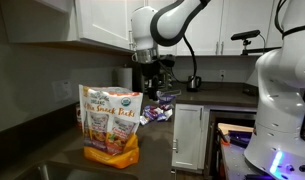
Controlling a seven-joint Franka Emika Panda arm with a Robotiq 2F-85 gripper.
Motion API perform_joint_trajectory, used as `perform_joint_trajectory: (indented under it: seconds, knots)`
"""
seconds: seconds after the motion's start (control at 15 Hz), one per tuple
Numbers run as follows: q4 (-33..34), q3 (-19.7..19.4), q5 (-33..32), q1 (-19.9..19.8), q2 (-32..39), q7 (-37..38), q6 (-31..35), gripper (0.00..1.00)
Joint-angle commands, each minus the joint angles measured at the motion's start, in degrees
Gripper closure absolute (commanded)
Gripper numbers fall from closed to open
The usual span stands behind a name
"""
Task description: Take one pack of snacks from the counter and put it inside the big packet
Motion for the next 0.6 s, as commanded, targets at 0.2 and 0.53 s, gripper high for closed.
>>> perform_joint_trajectory:
  seconds: [0.2, 0.53]
  knots:
    - [9.63, 6.51, -1.08, 1.99, 2.63, 0.24, -13.82, 0.92]
    - [13.65, 9.01, -3.94, 2.8, 3.23, 1.37, -15.36, 0.92]
